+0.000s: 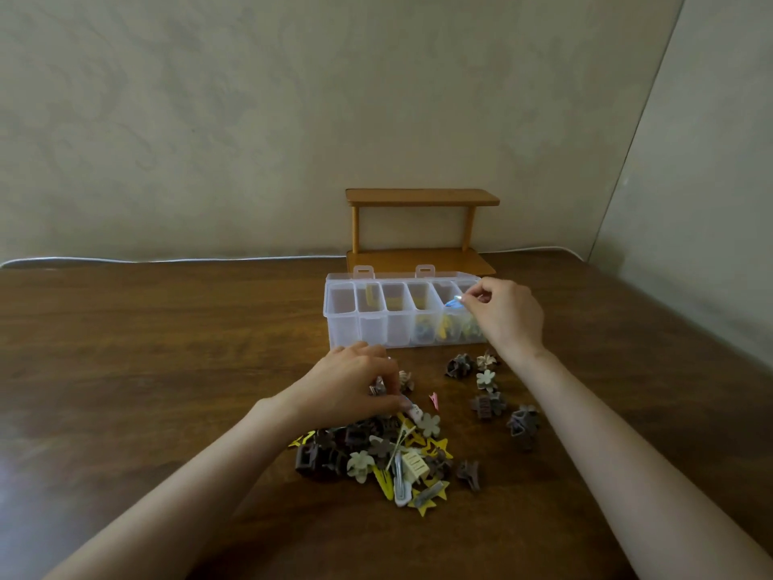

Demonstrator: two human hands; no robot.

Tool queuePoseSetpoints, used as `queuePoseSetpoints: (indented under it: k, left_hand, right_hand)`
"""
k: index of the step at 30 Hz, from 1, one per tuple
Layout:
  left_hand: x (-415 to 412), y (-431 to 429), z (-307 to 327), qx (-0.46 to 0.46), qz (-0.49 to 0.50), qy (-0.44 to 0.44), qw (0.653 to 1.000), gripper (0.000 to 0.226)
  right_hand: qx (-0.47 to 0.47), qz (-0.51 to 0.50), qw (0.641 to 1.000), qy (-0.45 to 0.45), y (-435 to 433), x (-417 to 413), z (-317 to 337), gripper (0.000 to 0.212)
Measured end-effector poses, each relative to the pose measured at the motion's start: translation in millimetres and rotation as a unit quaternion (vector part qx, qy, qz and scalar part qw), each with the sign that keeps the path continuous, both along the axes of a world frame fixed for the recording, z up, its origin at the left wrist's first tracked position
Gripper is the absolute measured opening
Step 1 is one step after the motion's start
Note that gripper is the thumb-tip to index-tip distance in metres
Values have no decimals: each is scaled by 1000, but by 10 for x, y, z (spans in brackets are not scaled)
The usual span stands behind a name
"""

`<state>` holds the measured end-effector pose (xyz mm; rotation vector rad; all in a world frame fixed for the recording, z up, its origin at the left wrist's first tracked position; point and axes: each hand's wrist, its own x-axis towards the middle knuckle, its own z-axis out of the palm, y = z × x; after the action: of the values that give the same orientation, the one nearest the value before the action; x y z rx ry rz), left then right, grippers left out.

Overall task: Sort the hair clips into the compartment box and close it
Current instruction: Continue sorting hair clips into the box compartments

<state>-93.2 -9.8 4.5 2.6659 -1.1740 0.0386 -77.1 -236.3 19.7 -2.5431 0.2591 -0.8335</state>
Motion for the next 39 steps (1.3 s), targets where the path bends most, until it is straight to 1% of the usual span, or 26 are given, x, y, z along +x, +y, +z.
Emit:
queuePoseSetpoints:
  k: [2, 5, 9, 12, 16, 20, 25, 28, 30, 32, 34, 36, 37, 39]
  left_hand:
    - [-18, -18, -10, 13, 0, -13, 1000, 28]
    - [-23, -19, 7, 19, -5, 0, 1000, 26]
    - [-23, -13, 25, 41, -10, -1, 999, 17]
    - [-25, -9, 33, 41, -1, -4, 999, 20]
    - [-48, -43, 23, -19, 18, -11, 1000, 20]
    - [-50, -103, -10, 4, 17, -1, 1000, 25]
    - [-45, -188, -26, -8, 35, 18, 999, 19]
    - [-25, -188, -56, -11, 34, 3, 999, 15]
    - [-19, -186, -92, -45, 35, -14, 998, 12]
    - [-27, -188, -102, -124, 49, -14, 991, 7]
    - [-42, -187, -75, -213, 74, 17, 974, 9]
    - [-43, -185, -51, -269, 87, 45, 958, 11]
    - [-45, -185, -45, -283, 89, 55, 953, 11]
    - [-55, -188, -41, -297, 88, 63, 949, 11]
  right_hand:
    - [0, 6, 1000, -12, 10, -4, -25, 17]
    - [2, 33, 998, -57, 12, -53, -59, 16]
    - [32, 93, 989, -106, 44, -137, -106, 13]
    - [44, 126, 987, -86, 65, -163, -206, 12]
    - [50, 142, 987, -48, 60, -192, -266, 12]
    - [62, 155, 985, -37, 56, -208, -255, 12]
    - [80, 165, 983, -20, 32, -185, -268, 13]
    - [105, 185, 977, -8, 39, -184, -274, 12]
    - [140, 220, 965, 4, 62, -209, -250, 10]
    - [191, 281, 940, 31, 89, -244, -200, 13]
    - [242, 345, 905, 61, 116, -275, -149, 22]
    - [265, 381, 881, 87, 140, -296, -120, 28]
    - [264, 389, 877, 94, 148, -297, -117, 25]
    - [256, 392, 878, 98, 153, -294, -126, 11]
